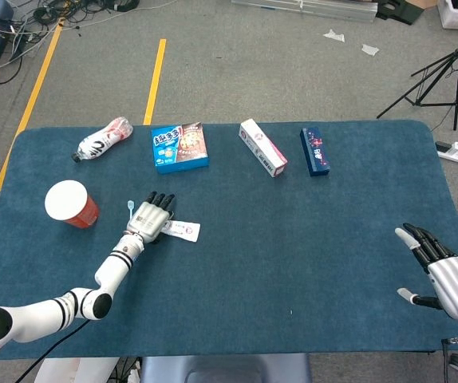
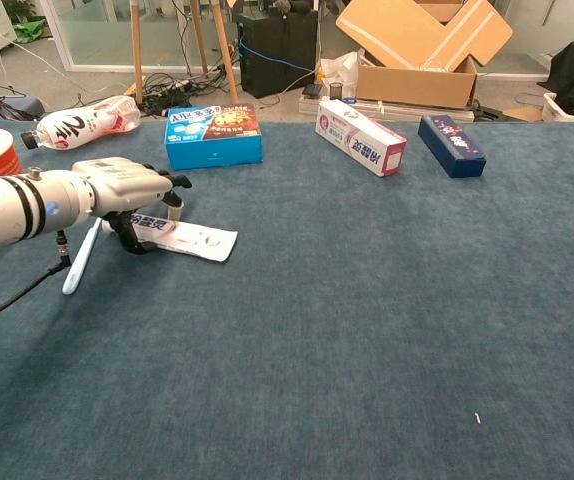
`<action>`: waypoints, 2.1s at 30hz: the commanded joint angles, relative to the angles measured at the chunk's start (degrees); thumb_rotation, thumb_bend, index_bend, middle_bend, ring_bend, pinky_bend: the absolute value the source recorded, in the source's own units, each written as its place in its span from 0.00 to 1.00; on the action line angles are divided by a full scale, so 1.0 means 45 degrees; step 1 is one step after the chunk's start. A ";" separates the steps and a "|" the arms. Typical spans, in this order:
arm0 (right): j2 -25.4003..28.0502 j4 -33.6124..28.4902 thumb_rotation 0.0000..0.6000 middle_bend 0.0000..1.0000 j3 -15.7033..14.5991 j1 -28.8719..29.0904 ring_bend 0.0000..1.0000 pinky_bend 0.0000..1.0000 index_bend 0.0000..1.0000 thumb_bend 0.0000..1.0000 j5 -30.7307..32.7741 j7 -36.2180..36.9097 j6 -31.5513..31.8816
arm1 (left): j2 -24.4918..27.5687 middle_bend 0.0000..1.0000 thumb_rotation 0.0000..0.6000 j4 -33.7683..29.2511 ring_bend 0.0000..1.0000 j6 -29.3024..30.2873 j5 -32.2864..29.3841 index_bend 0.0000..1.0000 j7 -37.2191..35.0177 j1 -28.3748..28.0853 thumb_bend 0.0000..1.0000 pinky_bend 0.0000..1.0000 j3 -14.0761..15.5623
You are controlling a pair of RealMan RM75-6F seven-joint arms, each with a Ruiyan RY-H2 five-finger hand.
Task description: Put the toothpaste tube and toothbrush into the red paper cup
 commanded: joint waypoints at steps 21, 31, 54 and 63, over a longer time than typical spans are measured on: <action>-0.0014 0.0004 1.00 0.09 -0.0005 0.0035 0.11 0.44 0.07 0.00 -0.0005 0.0041 -0.0024 | -0.0200 0.00 1.00 0.0107 0.00 0.0751 0.1128 0.77 -0.0910 0.0355 0.35 0.00 -0.0169; -0.0009 -0.0053 1.00 0.09 0.0002 0.0047 0.11 0.44 0.07 0.00 -0.0004 -0.0017 -0.0030 | -0.0108 0.00 1.00 -0.0115 0.00 0.1019 0.1070 0.80 -0.1098 0.0537 0.35 0.00 -0.0439; -0.0086 -0.0176 1.00 0.09 0.0006 0.0127 0.11 0.44 0.07 0.00 -0.0051 -0.0243 -0.0115 | 0.0550 0.00 1.00 -0.1288 0.00 0.1806 0.0900 0.88 -0.1192 0.0898 0.35 0.00 -0.0949; -0.0111 -0.0222 1.00 0.09 0.0002 0.0153 0.11 0.44 0.07 0.00 -0.0083 -0.0303 -0.0130 | 0.0850 0.00 1.00 -0.1824 0.00 0.2075 0.0918 0.90 -0.1016 0.0926 0.35 0.00 -0.1034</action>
